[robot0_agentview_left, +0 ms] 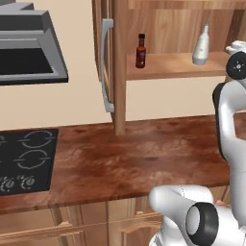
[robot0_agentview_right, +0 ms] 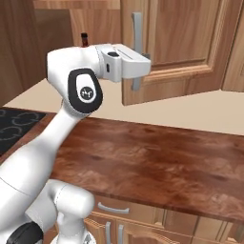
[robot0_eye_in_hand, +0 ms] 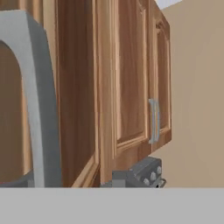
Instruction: Move the condiment bottle and oil and vinegar bottle from the cabinet to the dining counter.
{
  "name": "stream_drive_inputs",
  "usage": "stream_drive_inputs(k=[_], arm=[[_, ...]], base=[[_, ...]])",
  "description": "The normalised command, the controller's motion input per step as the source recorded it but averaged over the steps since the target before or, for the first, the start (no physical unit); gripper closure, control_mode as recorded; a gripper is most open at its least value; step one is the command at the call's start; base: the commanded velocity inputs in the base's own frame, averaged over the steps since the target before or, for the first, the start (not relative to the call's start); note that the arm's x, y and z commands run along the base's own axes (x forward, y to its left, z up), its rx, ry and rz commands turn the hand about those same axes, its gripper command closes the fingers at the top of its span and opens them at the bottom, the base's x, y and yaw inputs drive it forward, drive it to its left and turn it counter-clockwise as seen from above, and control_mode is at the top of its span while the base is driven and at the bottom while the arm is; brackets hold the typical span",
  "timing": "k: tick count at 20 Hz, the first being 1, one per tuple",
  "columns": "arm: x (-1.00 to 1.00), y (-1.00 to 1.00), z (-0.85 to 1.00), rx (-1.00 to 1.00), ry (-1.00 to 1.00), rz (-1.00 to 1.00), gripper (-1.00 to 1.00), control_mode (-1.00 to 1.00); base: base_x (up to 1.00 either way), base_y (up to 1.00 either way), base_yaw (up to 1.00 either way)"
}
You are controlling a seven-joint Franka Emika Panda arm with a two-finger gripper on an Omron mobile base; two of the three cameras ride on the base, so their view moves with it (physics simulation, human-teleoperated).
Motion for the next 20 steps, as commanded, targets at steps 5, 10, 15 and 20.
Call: stream_drive_inputs(k=[5, 10, 15, 20], arm=[[-1.0, -0.85, 0.31, 0.01, 0.0, -0.12, 1.0, -1.0], [-1.0, -0.88, 0.32, 0.01, 0.0, -0.12, 1.0, -1.0], [-0.98, -0.55, 0.13, 0.0, 0.0, -0.12, -1.0, -1.0], [-0.99, -0.42, 0.18, 0.0, 0.0, -0.11, -1.0, -1.0]], base=[[0.0, 0.0, 0.0], [0.0, 0.0, 0.0], [0.0, 0.0, 0.0], [0.0, 0.0, 0.0]])
